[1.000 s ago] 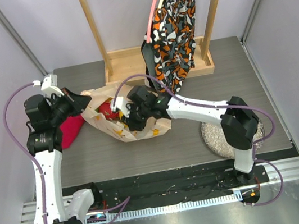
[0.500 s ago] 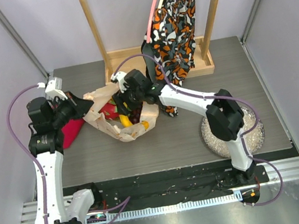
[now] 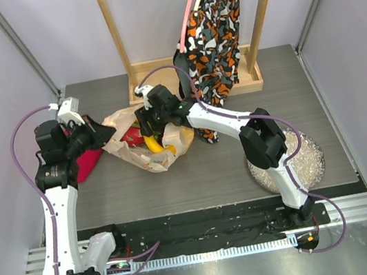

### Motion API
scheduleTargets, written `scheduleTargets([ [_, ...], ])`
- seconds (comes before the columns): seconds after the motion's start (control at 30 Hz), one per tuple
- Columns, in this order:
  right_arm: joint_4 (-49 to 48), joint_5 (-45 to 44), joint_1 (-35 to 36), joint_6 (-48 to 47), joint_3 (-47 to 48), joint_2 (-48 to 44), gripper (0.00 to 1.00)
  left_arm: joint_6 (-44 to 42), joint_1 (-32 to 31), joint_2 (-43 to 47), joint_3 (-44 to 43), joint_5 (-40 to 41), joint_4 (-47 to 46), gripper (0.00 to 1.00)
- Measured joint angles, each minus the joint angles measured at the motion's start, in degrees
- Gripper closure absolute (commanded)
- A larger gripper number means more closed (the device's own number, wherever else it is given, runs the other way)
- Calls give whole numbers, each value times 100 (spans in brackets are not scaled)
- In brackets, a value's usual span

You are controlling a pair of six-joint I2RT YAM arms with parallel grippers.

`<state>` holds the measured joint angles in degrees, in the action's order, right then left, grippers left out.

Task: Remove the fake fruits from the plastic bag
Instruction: Take out the fake fruit from the plastic bag.

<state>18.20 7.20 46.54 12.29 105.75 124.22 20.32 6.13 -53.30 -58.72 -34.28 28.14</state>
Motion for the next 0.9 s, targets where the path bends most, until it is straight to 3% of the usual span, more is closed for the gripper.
scheduleTargets([
  [0.1, -31, 140, 11, 55, -98, -2, 37, 0, 0, -2, 0, 2, 0, 100],
  [0.23, -42, 223, 57, 83, -442, -2, 57, 0, 0, -7, 0, 2, 0, 100],
  [0.33, -42, 262, 101, 133, -549, -2, 62, 2, 0, -4, 0, 7, 0, 100],
  [0.57, 398, 522, 98, -192, -520, -352, 66, 0, 0, -2, 0, 13, -9, 100],
  [0.9, 1108, 1757, -350, -815, -118, -2221, 75, 4, 0, -7, 0, 13, -181, 100],
])
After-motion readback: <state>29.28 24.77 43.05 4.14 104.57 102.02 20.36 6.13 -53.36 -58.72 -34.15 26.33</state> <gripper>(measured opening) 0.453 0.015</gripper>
